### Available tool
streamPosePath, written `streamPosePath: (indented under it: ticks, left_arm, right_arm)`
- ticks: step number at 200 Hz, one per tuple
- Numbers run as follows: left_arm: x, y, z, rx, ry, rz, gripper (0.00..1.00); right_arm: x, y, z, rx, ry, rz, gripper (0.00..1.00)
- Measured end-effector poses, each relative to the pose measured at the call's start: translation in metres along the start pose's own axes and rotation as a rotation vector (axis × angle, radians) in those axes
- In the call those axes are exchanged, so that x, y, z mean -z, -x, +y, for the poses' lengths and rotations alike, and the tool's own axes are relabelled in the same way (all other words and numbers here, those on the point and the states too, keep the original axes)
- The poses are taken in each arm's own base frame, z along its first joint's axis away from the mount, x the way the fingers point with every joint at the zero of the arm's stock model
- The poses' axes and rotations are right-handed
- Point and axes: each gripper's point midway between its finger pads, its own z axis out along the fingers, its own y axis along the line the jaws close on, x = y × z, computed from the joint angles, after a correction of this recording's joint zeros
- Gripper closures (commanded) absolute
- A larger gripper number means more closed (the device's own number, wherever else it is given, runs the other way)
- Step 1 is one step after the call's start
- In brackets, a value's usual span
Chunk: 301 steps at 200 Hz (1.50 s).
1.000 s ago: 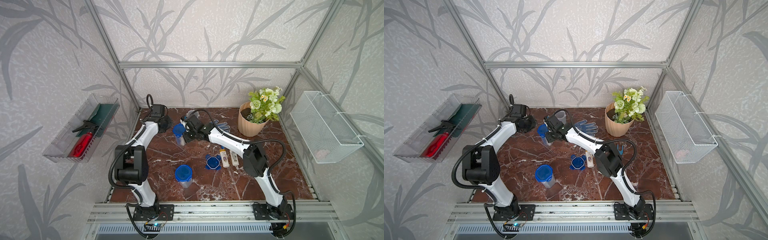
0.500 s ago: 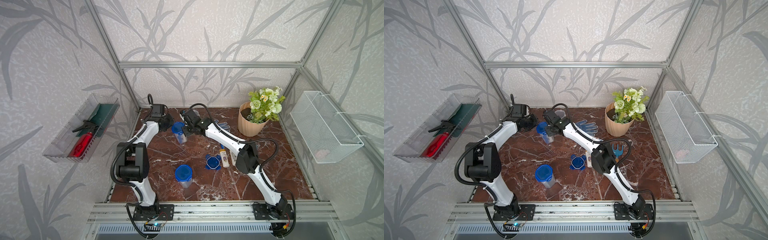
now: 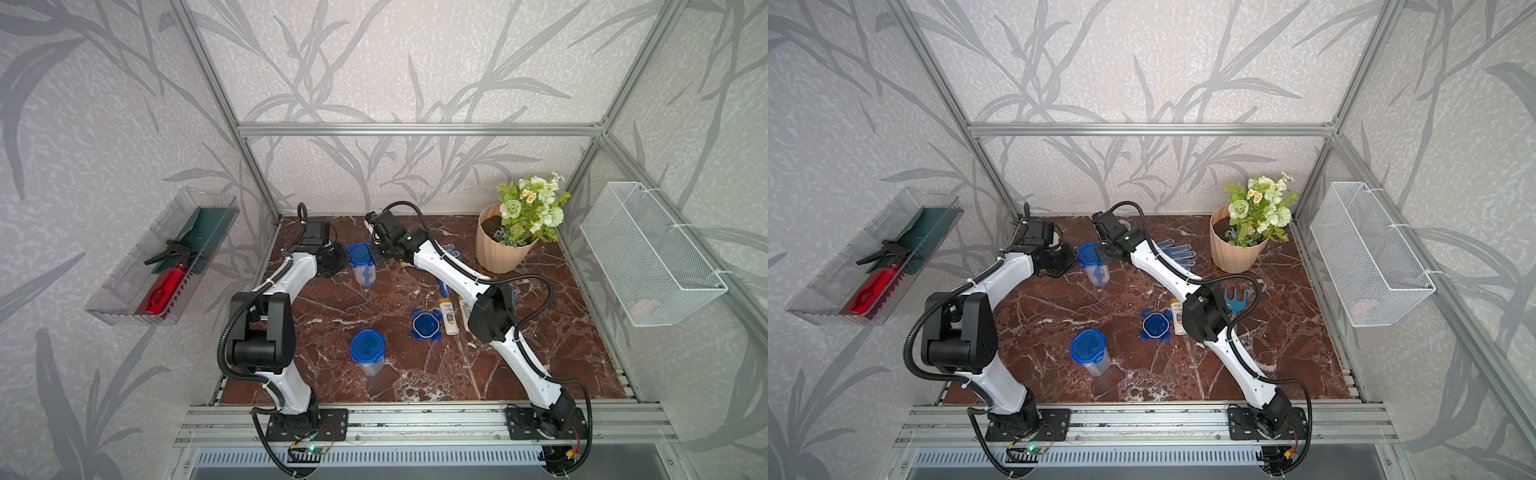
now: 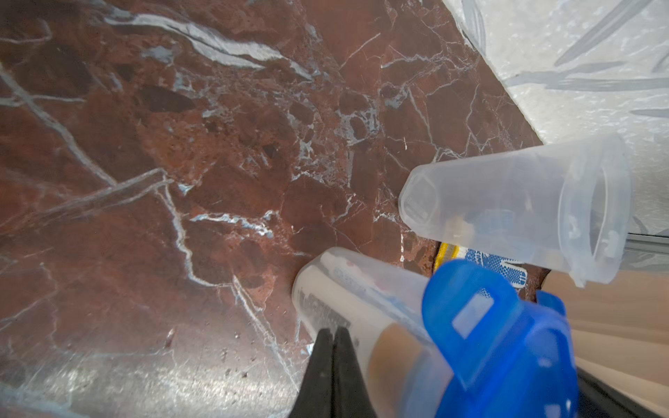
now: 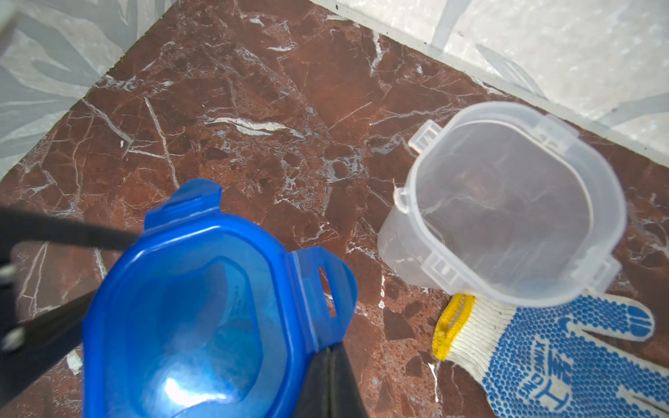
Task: Take out toiletry kits
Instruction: Adjust the container at the center of the board, then unfasten the latch on the container.
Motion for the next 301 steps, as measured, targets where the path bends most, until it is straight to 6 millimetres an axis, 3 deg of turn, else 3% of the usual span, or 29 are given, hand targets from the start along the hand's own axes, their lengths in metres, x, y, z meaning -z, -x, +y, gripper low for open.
streamPosePath:
  ticks: [40,73,91,103,122,149,177,225,258,301]
  left_arm:
    - [0.042,0.008,-0.014,-0.019,-0.028,-0.078,1.0]
    - [0.074,0.017,-0.03,-0.044,-0.065,-0.157,1.0]
    - [0.074,0.017,-0.039,-0.057,-0.076,-0.159,1.0]
    - [0.07,0.015,-0.044,-0.067,-0.081,-0.148,1.0]
    - [0.06,0.01,-0.051,-0.082,-0.082,-0.125,1.0]
    - [0.039,0.002,-0.058,-0.102,-0.075,-0.082,1.0]
    - [0.025,-0.001,-0.063,-0.117,-0.077,-0.062,1.0]
    - [0.016,0.003,-0.07,-0.128,-0.104,-0.067,1.0]
    - [0.014,0.005,-0.071,-0.13,-0.109,-0.072,1.0]
    - [0.012,0.005,-0.072,-0.132,-0.12,-0.081,1.0]
  right_arm:
    - [0.001,-0.009,0.002,-0.003,0.022,0.028,0.98]
    - [0.016,-0.063,-0.007,-0.024,0.019,0.119,0.95]
    - [0.033,-0.088,-0.013,-0.052,0.027,0.129,0.92]
    - [0.043,-0.093,-0.009,-0.083,0.079,0.102,0.87]
    - [0.055,-0.086,-0.001,-0.167,0.212,0.028,0.76]
    - [0.056,-0.064,0.007,-0.286,0.388,-0.063,0.56]
    - [0.058,-0.044,0.017,-0.351,0.517,-0.12,0.45]
    - [0.053,-0.034,0.039,-0.417,0.666,-0.126,0.43]
    - [0.036,-0.044,0.042,-0.463,0.692,-0.082,0.39]
    - [0.026,-0.043,0.044,-0.516,0.751,-0.082,0.43]
